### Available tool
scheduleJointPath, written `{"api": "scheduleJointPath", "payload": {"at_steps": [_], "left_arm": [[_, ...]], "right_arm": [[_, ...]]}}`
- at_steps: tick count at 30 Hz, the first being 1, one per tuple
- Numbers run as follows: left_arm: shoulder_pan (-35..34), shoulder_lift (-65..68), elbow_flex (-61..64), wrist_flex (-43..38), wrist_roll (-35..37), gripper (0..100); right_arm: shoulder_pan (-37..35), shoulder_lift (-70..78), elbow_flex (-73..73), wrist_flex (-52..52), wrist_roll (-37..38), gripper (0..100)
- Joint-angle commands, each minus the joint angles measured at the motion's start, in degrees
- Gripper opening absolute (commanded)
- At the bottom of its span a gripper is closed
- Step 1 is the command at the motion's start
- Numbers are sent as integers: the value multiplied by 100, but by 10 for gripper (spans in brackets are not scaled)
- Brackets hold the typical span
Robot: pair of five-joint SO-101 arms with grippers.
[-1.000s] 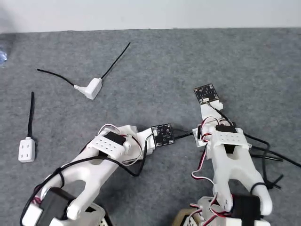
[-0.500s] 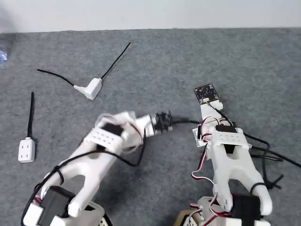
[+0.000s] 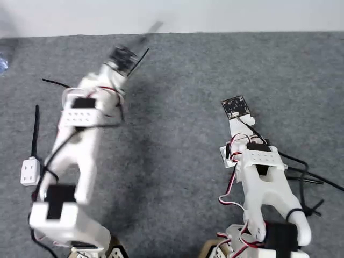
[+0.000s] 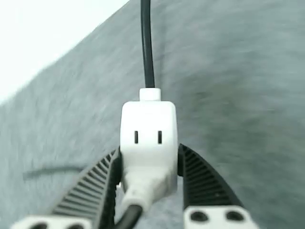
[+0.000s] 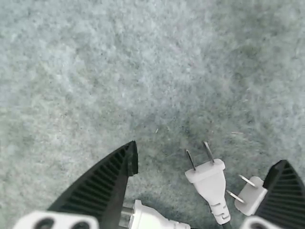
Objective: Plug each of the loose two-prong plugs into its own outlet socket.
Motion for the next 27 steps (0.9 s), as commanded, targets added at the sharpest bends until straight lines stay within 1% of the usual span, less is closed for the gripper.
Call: {"api": "scheduleJointPath", "payload": {"at_steps": [1,3,4,7,8,9,16,19,24,27], "left_arm": [[-492,1055,-1200,-62,633,15],[-466,1424,-1552,255,624,34],[-431,1547,-1719,448,563,70],[-369,1679,-2044,941,659,260],[-369,1679,-2062,993,668,313],[-369,1679,-2070,993,668,345],[-396,1670,-2088,923,677,349],[-431,1512,-2114,1143,659,349],[-1116,246,-2360,2321,70,350],[-1670,-536,-2202,3112,-651,350]], "right_arm": [[-31,-13,-246,-110,79,401],[-40,-4,-237,-110,97,401],[-48,-4,-229,-101,202,401],[-198,101,-158,-110,615,401],[-277,145,-158,-110,712,401],[-321,163,-158,-110,774,401],[-330,171,-158,-110,800,401],[-321,189,-158,-110,809,401],[-321,207,-149,-215,809,401],[-321,207,-149,-215,809,401]]}}
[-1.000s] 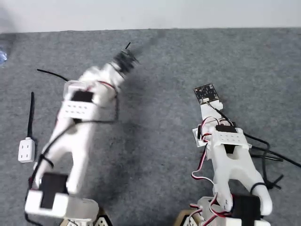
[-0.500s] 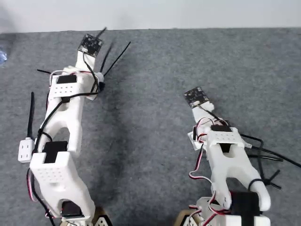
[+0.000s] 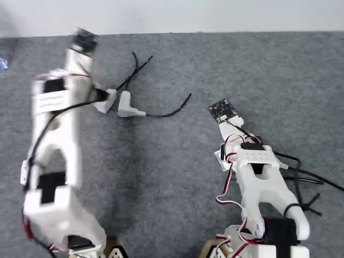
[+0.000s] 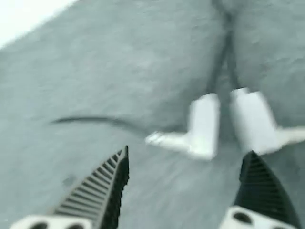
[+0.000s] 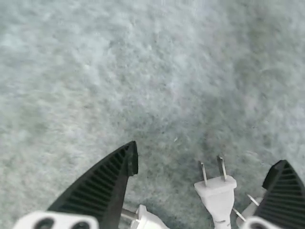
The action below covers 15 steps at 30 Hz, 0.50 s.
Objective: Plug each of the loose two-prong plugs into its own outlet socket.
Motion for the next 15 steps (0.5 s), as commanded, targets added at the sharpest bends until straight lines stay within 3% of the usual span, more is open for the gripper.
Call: {"api": "scheduleJointPath", "payload": {"at_steps": [1,9,15], "left_arm": [[-844,-1451,13,1134,-1011,350],[-2901,-2514,1499,1618,-2690,349],[-3763,-2919,3099,1345,-2752,349]], "right_arm": [[-66,-22,-149,-119,70,401],[-66,-22,-132,-119,70,401],[-84,-22,-123,-110,70,401]]}}
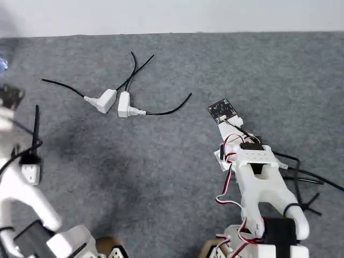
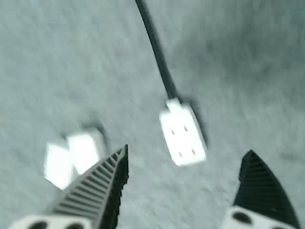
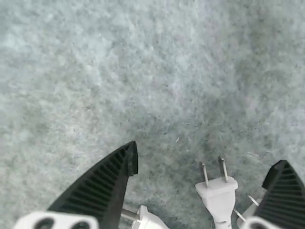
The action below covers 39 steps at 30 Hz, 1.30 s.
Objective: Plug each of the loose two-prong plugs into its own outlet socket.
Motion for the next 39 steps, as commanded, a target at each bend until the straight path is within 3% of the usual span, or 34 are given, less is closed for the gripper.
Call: {"api": "scheduleJointPath", "payload": {"at_steps": [1,5,9,18,26,39], "left_arm": [[-545,-440,963,-448,185,349],[-800,-440,1930,-2215,1125,349],[-695,-448,2800,-3349,1178,349],[-281,-440,2941,-3200,1284,344],[-123,-431,3011,-3174,1275,166],[-158,-369,3011,-3191,1275,261]], "right_arm": [[-57,-22,-123,-101,70,401],[-66,-22,-123,-84,70,401],[-66,-22,-114,-84,70,401],[-75,-13,-114,-75,70,401],[-75,-13,-114,-75,70,401],[-75,-13,-114,-75,70,401]]}}
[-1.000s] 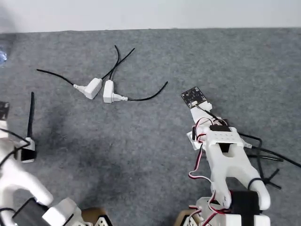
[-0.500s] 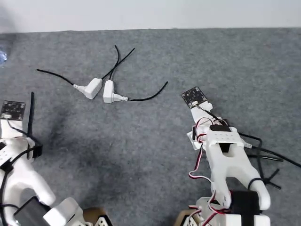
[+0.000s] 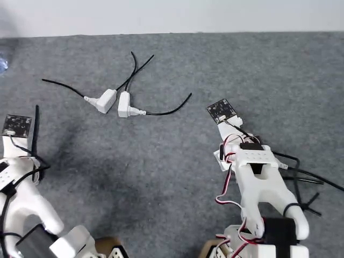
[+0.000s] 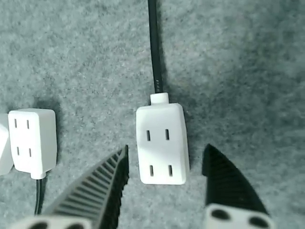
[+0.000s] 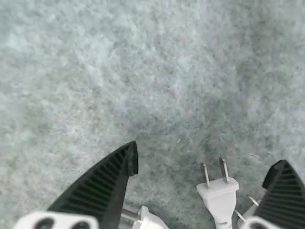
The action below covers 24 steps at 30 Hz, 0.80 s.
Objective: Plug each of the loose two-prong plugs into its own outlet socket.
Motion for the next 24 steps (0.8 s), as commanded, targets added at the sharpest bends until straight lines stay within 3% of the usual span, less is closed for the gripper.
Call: {"api": "scheduleJointPath", "payload": {"at_steps": [1,11,16,21,24], "left_arm": [[18,-26,-75,-53,62,261],[-255,2224,-1446,-308,70,258],[-308,2479,-1631,-308,70,250],[-264,2224,-1622,-273,70,103],[-255,2004,-1684,220,44,18]], "right_arm": [[-40,-13,-114,-75,62,401],[-40,-13,-114,-75,62,401],[-40,-13,-114,-92,62,401],[-40,-13,-114,-101,62,401],[-40,-13,-114,-101,62,401]]}}
